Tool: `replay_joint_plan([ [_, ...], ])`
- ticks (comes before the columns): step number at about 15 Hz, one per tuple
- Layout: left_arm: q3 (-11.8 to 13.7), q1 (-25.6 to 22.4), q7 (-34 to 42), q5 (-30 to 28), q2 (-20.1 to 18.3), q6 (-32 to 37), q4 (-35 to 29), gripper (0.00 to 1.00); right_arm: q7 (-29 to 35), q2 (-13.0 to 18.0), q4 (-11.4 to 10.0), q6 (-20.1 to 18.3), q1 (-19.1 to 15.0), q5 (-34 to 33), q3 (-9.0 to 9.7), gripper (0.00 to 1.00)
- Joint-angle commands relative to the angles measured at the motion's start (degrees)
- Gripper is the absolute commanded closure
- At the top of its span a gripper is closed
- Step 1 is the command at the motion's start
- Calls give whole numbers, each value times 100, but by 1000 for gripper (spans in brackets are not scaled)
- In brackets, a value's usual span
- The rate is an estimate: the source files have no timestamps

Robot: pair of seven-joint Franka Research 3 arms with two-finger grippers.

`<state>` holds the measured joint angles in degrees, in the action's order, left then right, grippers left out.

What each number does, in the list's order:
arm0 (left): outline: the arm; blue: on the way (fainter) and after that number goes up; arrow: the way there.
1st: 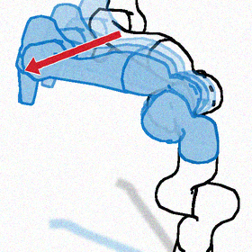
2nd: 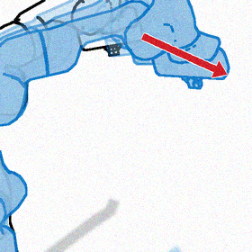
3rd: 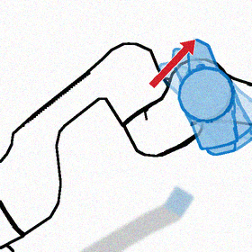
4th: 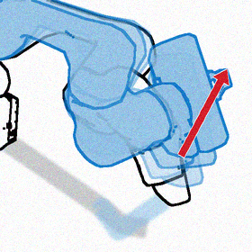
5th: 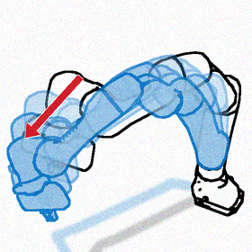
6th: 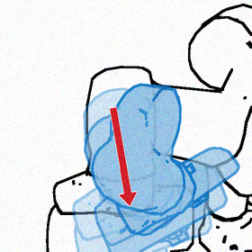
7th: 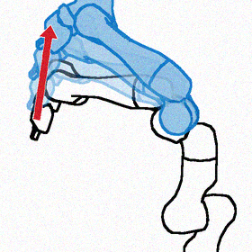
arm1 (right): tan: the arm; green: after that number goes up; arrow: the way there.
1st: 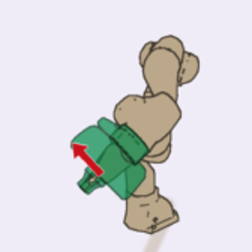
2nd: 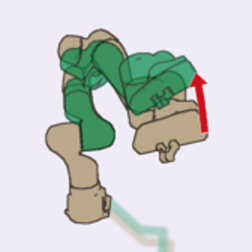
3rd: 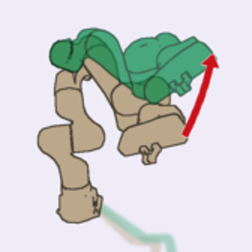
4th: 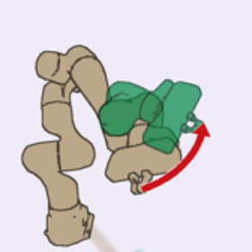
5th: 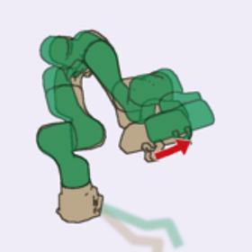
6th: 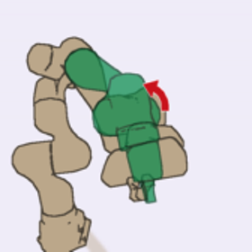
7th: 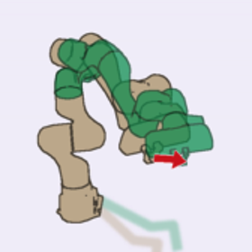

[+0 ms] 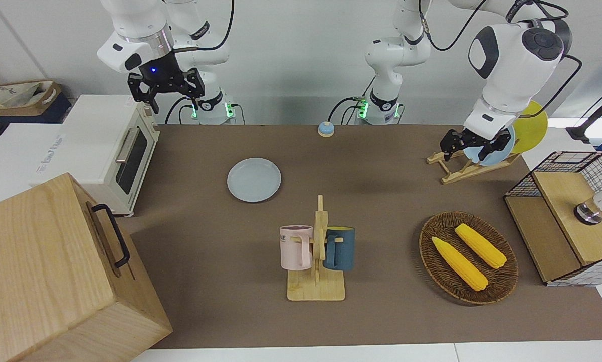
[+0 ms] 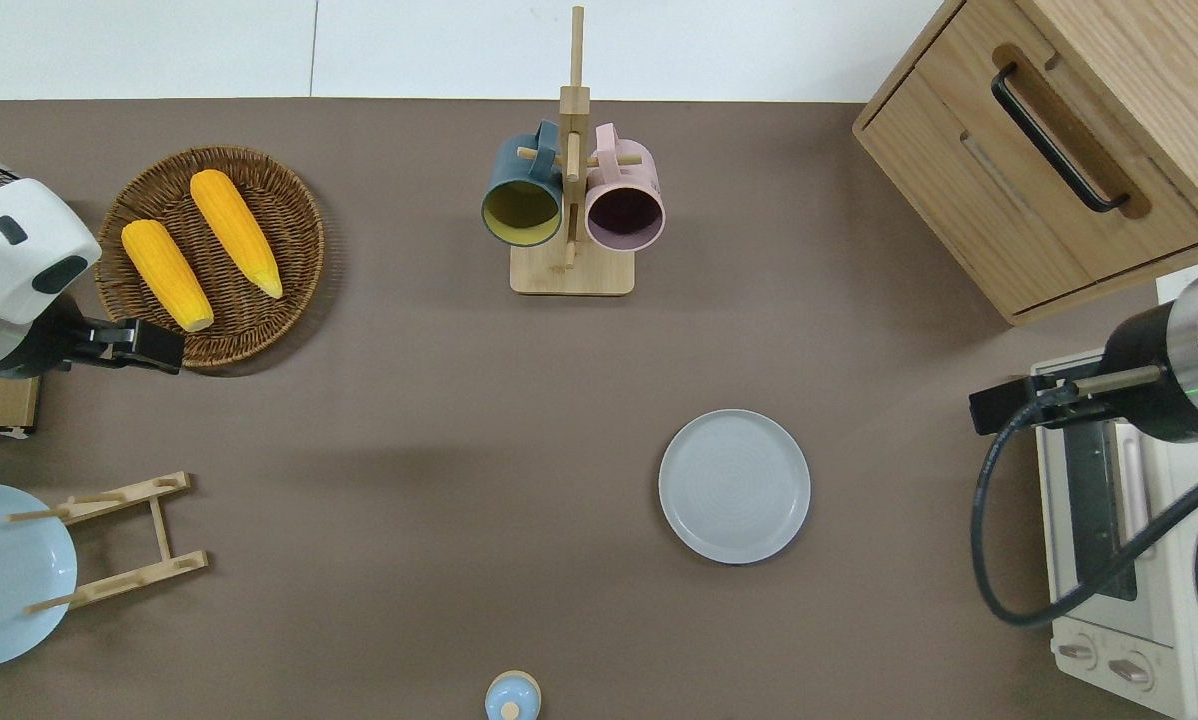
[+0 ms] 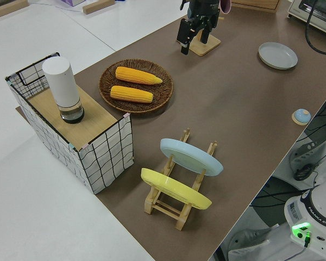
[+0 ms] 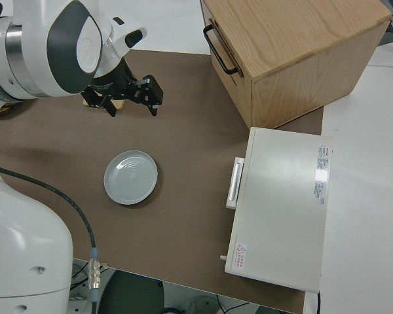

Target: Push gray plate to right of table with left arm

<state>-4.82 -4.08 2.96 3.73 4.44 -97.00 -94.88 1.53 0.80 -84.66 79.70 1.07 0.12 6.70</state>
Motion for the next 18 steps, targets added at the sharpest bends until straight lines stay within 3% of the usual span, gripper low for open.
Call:
replay_joint_plan([
  [1,-107,12,65,-12,-31,84,-74,13,14,17,46,-86,-116,59,86,17],
  [7,-98,4,74,-179,-557,-371,-996,5,5,17,46,-86,-116,59,77,17],
  [14,-72,-40,-32,-496,-611,-426,-1085,0,5,17,46,-95,-116,59,77,17],
  [18,-46,-23,-84,-505,-1057,-373,-1505,0,5,17,46,-86,-116,59,86,17],
])
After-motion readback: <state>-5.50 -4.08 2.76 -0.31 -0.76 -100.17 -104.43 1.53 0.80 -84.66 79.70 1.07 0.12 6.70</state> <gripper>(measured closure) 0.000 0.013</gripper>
